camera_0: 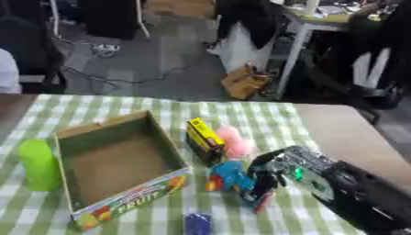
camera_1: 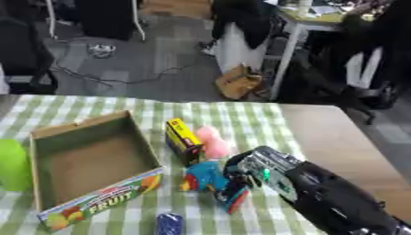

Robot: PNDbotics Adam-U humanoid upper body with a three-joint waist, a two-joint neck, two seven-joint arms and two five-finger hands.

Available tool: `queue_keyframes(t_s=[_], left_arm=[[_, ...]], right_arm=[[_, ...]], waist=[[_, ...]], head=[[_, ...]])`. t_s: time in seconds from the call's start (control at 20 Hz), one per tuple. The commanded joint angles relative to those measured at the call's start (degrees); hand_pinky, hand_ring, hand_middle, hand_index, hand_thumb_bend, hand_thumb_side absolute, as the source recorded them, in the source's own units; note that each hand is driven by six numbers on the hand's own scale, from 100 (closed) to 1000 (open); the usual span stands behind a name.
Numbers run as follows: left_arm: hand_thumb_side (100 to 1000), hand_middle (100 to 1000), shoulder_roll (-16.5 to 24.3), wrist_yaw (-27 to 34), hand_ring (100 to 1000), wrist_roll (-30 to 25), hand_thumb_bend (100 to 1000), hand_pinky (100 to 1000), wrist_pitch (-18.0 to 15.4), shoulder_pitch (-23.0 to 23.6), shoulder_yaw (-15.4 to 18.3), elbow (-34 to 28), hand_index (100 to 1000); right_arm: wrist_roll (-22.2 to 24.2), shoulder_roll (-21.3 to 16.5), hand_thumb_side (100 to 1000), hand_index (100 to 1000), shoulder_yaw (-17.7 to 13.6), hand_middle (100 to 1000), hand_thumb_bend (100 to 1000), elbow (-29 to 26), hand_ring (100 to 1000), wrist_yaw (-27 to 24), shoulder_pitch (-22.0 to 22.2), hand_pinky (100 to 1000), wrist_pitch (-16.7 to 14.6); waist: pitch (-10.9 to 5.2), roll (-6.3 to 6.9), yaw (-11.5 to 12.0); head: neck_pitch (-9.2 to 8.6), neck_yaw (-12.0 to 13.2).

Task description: Pick up objects on the table and place them in the box.

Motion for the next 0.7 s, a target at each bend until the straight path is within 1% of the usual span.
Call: queue_keyframes(t_s=[0.05, 0.1, 0.2, 0.25, 0.3, 0.35, 0.4, 0.45, 0.5, 0.55, 0.7], left_arm=[[1000, 898, 0.33, -0.19, 906, 0.27, 179, 893, -0.14, -0.87, 0.37, -0.77, 905], [1000, 898, 0.33, -0.2, 906, 0.28, 181, 893, -0.12, -0.87, 0.38, -0.77, 905], [1000, 898, 0.38, -0.25, 906, 0.3, 181, 893, -0.13, -0.95, 0.42, -0.77, 905], [1000, 898, 0.37, -0.27, 906, 0.3, 180, 893, -0.13, -0.95, 0.42, -0.77, 905], [1000, 898, 0.37, -0.3, 906, 0.29, 180, 893, -0.12, -0.95, 0.41, -0.77, 905], [1000, 898, 0.36, -0.31, 906, 0.29, 180, 893, -0.12, -0.96, 0.42, -0.77, 905], [1000, 898, 0.36, -0.32, 906, 0.3, 180, 893, -0.12, -0.97, 0.43, -0.77, 905], [1000, 898, 0.38, -0.34, 906, 0.31, 179, 894, -0.12, -0.99, 0.43, -0.77, 906], [1000, 898, 0.4, -0.34, 906, 0.32, 179, 894, -0.1, -1.01, 0.44, -0.77, 906], [1000, 898, 0.42, -0.35, 906, 0.33, 180, 896, -0.09, -1.02, 0.44, -0.77, 906], [1000, 898, 0.42, -0.37, 906, 0.35, 180, 897, -0.07, -1.05, 0.47, -0.77, 907]], right_arm=[[-0.25, -0.83, 744, 583, -0.54, 362, 103, 0.35, 376, 0.56, -0.71, 332, 0.17], [-0.29, -0.85, 753, 532, -0.54, 306, 100, 0.35, 318, 0.52, -0.71, 266, 0.25], [-0.53, -0.94, 759, 523, -0.57, 296, 100, 0.25, 307, 0.34, -0.79, 252, 0.4], [-0.7, -1.0, 804, 478, -0.64, 242, 100, 0.21, 250, 0.25, -0.87, 180, 0.53], [-0.9, -1.07, 804, 478, -0.69, 242, 100, 0.18, 250, 0.12, -0.94, 180, 0.67], [-1.12, -1.14, 836, 444, -0.74, 205, 100, 0.14, 209, -0.01, -0.98, 125, 0.79], [-1.34, -1.19, 836, 444, -0.76, 205, 100, 0.13, 209, -0.15, -0.98, 125, 0.89], [-1.57, -1.24, 896, 400, -0.82, 149, 100, 0.13, 154, -0.35, -0.96, 100, 1.0], [-1.84, -1.3, 896, 400, -0.86, 149, 100, 0.11, 154, -0.59, -0.92, 100, 1.08], [-2.09, -1.33, 958, 340, -0.9, 100, 100, 0.04, 100, -0.9, -0.9, 100, 1.1], [-2.39, -1.52, 977, 313, -0.94, 100, 100, -0.12, 100, -2.24, -0.88, 100, 1.06]], waist=[[-0.91, 0.05, -0.01], [-0.92, 0.07, -0.01], [-0.97, 0.09, -0.05], [-1.0, 0.1, -0.07], [-1.02, 0.1, -0.09], [-1.05, 0.12, -0.11], [-1.07, 0.13, -0.13], [-1.08, 0.16, -0.14], [-1.09, 0.18, -0.14], [-1.11, 0.22, -0.15], [-1.18, 0.35, -0.16]], head=[[0.28, -0.24], [0.28, -0.25], [0.31, -0.31], [0.28, -0.36], [0.26, -0.4], [0.28, -0.43], [0.29, -0.45], [0.27, -0.48], [0.26, -0.5], [0.22, -0.52], [0.12, -0.58]])
